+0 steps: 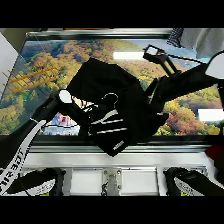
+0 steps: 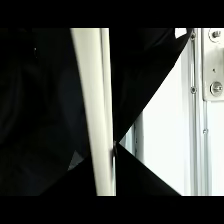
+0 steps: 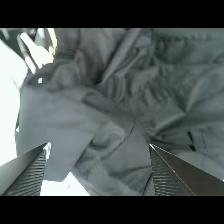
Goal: Fold the clothes and pants, and hang the long-sleeved shirts on hangers.
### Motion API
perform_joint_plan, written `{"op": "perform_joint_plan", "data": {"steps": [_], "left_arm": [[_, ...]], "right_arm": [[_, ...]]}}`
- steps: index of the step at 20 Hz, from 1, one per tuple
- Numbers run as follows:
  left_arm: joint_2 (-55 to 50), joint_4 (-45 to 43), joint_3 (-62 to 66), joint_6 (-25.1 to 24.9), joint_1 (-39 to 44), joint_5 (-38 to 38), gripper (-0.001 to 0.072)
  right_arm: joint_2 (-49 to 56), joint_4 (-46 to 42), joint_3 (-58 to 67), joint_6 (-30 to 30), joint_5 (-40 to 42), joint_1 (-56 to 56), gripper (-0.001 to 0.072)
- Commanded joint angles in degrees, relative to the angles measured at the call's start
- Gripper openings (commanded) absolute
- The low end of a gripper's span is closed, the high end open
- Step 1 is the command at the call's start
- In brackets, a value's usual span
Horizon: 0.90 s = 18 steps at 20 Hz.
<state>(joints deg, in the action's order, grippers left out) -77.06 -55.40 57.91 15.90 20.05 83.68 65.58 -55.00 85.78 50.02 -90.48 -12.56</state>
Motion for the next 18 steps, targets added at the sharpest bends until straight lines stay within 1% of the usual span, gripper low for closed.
{"op": "perform_joint_plan", "data": {"steps": [1,4,6,7,10,12,15,18], "left_arm": [[0.0,0.0,0.0,0.0,0.0,0.3,0.0013],[0.0,0.0,0.0,0.0,0.0,0.3,0.0013],[0.0,0.0,0.0,0.0,0.0,0.3,0.0013],[0.0,0.0,0.0,0.0,0.0,0.3,0.0013],[0.0,0.0,0.0,0.0,0.0,0.3,0.0013],[0.0,0.0,0.0,0.0,0.0,0.3,0.0013],[0.0,0.0,0.0,0.0,0.0,0.3,0.0013],[0.0,0.0,0.0,0.0,0.0,0.3,0.0013]], "right_arm": [[-0.5,18.6,-7.4,-17.9,-8.1,15.3,0.0683],[-0.5,25.7,-17.9,-30.1,-11.7,27.6,0.0684],[-0.5,27.5,-24.3,-37.7,-12.2,33.0,0.0683],[-0.5,27.5,-27.5,-40.3,-11.7,35.1,0.0684],[-0.1,27.4,-34.9,-46.2,-9.5,38.4,0.0684],[0.2,27.4,-39.0,-51.5,-6.9,38.7,0.0684],[1.2,29.4,-43.1,-57.0,-4.1,38.5,0.0684],[3.3,31.5,-44.3,-59.7,-4.4,38.4,0.0684]]}}
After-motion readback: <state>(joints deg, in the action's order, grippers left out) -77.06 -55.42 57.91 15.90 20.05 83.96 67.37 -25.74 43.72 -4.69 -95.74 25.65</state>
